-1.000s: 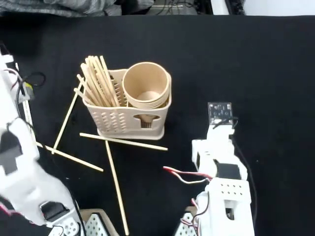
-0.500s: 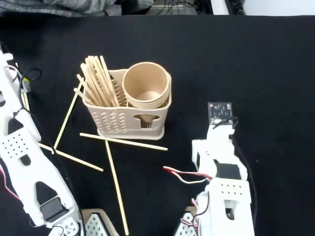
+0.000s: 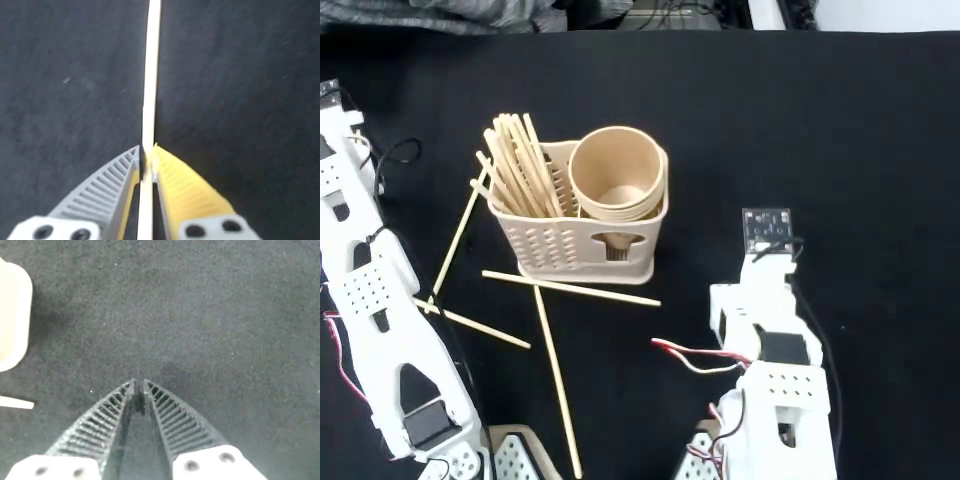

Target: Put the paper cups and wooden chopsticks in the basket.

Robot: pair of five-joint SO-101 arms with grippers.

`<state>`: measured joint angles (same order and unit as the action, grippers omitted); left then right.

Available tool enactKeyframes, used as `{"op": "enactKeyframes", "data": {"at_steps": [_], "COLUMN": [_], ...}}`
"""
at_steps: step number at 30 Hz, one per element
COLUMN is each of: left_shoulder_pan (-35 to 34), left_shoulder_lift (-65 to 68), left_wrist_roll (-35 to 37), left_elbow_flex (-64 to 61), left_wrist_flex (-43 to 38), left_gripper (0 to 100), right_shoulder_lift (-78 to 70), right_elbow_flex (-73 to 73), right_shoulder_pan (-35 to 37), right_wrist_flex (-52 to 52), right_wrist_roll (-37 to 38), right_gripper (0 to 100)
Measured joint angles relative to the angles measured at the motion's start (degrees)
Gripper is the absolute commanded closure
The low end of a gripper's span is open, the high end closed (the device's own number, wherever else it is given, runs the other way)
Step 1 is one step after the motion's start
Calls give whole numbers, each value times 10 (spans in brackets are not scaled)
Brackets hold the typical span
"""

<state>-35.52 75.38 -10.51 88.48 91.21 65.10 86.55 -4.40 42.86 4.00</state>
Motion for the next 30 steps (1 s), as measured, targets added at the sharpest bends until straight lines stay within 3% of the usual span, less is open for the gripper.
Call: {"op": "enactKeyframes", "data": {"at_steps": [8, 21, 30], "left_shoulder_pan": [1, -16, -39], "left_shoulder_lift": [0, -96, -246], "left_wrist_roll": [0, 47, 111], "left_elbow_flex": [43, 43, 43], "left_wrist_flex": [87, 96, 98], "left_gripper": [971, 971, 971], "right_shoulder_lift": [0, 0, 0], "right_elbow_flex": [0, 0, 0], "right_shoulder_pan": [0, 0, 0], "right_wrist_flex": [0, 0, 0], "right_wrist_roll": [0, 0, 0], "right_gripper": [983, 983, 983]}}
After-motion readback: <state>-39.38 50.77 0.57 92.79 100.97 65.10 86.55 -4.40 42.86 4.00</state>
